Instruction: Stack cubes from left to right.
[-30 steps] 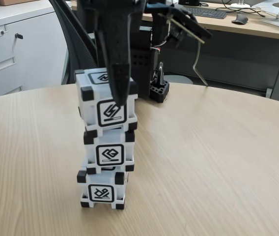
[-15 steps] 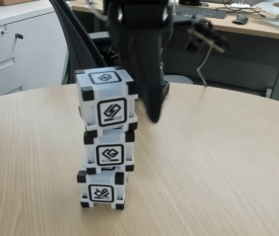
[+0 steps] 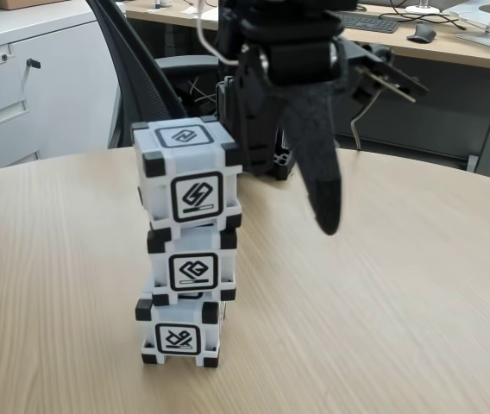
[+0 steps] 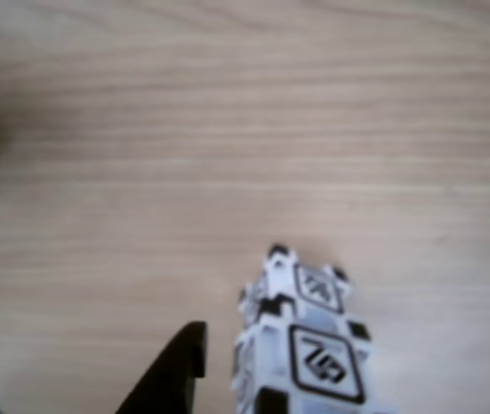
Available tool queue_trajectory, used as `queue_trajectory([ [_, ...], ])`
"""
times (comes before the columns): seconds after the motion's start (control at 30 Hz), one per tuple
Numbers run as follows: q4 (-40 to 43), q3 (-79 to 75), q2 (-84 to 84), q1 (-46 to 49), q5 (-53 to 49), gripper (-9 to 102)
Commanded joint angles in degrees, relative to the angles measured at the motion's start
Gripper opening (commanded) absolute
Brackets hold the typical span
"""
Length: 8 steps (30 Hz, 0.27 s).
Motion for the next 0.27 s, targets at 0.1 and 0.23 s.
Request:
queue_trajectory([
  [0.1,-0.4,-0.7,0.8,-4.9,3.3,36],
  [0.23,-0.4,-0.8,1.1,-8.0,8.5,1],
])
